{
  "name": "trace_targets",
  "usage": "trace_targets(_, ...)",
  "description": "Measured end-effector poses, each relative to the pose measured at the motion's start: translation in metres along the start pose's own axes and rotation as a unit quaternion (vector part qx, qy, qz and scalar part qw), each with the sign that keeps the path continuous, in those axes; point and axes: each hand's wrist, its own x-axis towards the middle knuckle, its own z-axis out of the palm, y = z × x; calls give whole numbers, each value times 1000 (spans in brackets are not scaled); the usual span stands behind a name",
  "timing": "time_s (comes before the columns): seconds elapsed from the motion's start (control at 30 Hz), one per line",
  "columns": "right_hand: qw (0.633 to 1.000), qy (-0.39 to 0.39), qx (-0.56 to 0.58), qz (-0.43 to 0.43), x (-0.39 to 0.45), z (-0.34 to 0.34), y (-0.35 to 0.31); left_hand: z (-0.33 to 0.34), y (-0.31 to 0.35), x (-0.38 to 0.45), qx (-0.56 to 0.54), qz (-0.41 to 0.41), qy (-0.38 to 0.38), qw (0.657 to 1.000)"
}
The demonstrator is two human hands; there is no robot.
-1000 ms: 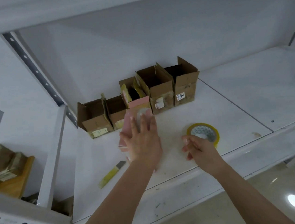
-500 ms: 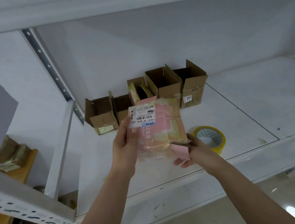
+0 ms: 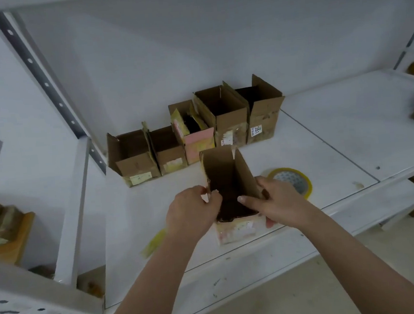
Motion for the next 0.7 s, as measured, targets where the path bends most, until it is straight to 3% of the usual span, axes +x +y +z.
trace_targets(0.1, 998, -57, 6, 18, 1, 0, -5, -9, 0, 3, 24, 31, -16, 999)
trace_targets(0.17, 999, -49, -9, 17, 2, -1, -11, -15, 1, 4, 24, 55, -17, 998)
trace_targets(0.4, 987, 157, 20, 3, 9, -39, -29, -41, 37, 29, -52, 177, 66, 981)
trace_targets(0.53, 962, 268, 60, 14, 11, -90, -11, -33, 88, 46, -23, 261, 55, 963)
trace_targets(0.63, 950, 296, 73, 70, 17, -141, 25, -20, 113, 63, -40, 284, 44, 957)
trace_targets(0.7, 953, 258, 82, 136, 25, -166, 56, -6, 122, 79, -7, 276, 46, 960)
